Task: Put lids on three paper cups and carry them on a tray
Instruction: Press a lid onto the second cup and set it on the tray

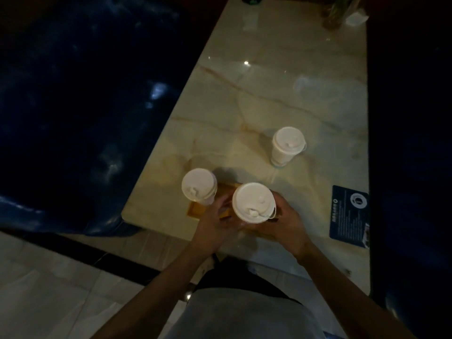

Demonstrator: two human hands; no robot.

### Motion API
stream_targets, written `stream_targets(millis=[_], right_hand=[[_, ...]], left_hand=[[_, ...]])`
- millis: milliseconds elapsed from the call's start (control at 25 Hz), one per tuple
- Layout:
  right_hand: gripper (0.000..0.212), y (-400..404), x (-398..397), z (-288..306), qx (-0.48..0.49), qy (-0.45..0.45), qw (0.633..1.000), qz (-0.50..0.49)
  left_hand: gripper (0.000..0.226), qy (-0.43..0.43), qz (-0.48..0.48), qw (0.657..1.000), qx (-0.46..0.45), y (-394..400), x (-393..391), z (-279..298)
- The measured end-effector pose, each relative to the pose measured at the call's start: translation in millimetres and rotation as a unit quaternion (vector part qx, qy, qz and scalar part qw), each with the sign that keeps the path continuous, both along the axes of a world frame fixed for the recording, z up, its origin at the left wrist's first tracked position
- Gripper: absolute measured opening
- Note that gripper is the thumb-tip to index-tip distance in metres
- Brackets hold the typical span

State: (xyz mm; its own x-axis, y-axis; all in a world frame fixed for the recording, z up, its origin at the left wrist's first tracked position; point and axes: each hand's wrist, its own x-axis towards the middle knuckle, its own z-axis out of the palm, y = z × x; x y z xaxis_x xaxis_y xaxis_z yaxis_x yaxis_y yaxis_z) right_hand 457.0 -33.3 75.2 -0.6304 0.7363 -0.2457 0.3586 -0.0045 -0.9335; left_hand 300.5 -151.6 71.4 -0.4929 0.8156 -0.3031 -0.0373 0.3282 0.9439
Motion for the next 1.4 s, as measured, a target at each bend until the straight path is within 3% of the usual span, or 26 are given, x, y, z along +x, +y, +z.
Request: stream_targets(millis=[280, 640, 1080, 1400], right_hand=[[0.079, -7.7, -22.3, -23.8, -0.019, -0.014, 1.0, 0.0], [0.079, -5.9, -38.3, -47.6, -0.05, 0.009, 0.999, -0.013], [0.08, -1.4, -45.9, -61.2, -0.034, -0.007, 0.999, -0.004], [0.083, -5.9, -50.7, -60.3, -0.038, -0.005, 0.999, -0.012]], left_hand=[[0.075, 0.033, 0.046, 0.997, -0.048, -4.1, -1.7, -24.2], [0.064, -0.023, 0.109, 0.993, -0.046, -5.3, -1.5, -46.9], [0.061, -0.084, 0.116, 0.989, -0.032, 1.0, -9.7, -43.0], [0.059, -0.049, 0.093, 0.993, -0.047, -1.5, -17.3, -45.2]])
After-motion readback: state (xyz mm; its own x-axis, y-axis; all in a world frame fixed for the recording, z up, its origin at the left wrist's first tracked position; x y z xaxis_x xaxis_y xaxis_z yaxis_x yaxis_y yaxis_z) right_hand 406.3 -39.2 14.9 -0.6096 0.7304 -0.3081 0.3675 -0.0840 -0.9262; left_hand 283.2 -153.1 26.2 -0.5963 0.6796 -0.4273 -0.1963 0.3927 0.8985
